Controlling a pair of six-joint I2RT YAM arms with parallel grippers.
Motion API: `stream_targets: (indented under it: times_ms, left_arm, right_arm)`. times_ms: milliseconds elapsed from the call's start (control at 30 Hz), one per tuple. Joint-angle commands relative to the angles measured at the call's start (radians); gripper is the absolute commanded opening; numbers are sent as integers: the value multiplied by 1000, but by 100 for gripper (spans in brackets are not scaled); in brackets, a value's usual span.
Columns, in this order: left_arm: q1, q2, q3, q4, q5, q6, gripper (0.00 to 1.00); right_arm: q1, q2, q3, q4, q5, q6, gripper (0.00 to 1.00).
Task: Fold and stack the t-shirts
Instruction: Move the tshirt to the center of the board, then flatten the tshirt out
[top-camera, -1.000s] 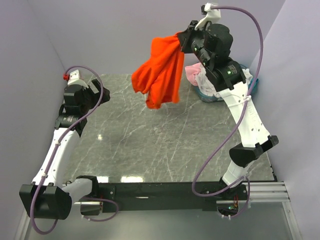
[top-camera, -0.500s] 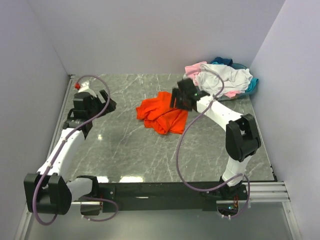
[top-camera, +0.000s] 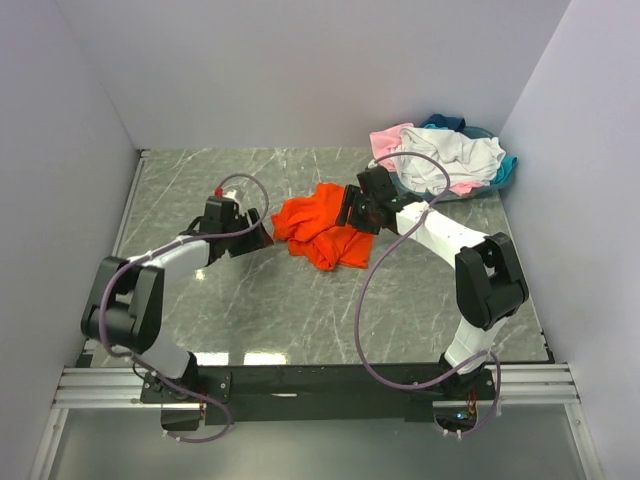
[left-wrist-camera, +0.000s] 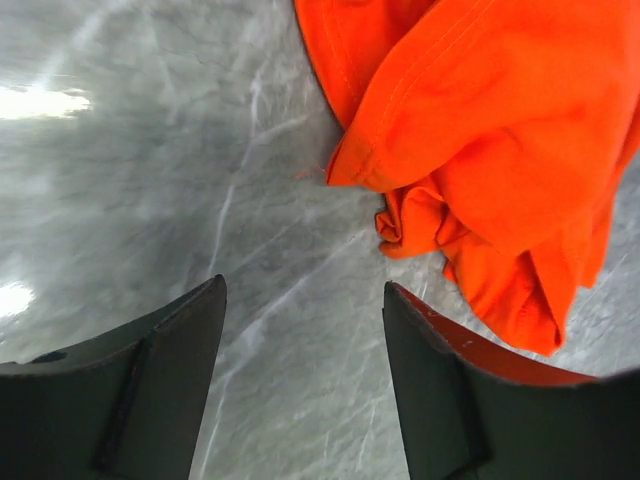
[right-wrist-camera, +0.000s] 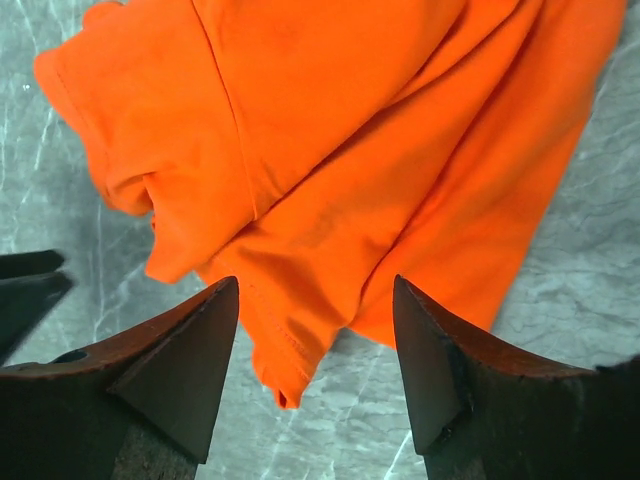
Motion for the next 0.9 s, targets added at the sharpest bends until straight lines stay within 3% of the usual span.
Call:
stream_targets:
  times_ms: [0,367,733,833,867]
  left_arm:
    - [-15,74,61,108,58,-21,69]
    - [-18,269,202,128,110,-49,59]
    - [-28,352,270,110,119,-55,46]
    - [-28,363,276,131,151,-72,32]
    - [-28,366,278,143,162,-81,20]
  right_arm:
    - [-2,-47,-16,38,-17,20,69]
    - [-3,-57,-19,37,-14,9,68]
    - [-6,-33,18,17,0,-11,68]
    - [-11,-22,23,11,-5,-11,68]
    - [-12,-21,23,8,-8,-9,68]
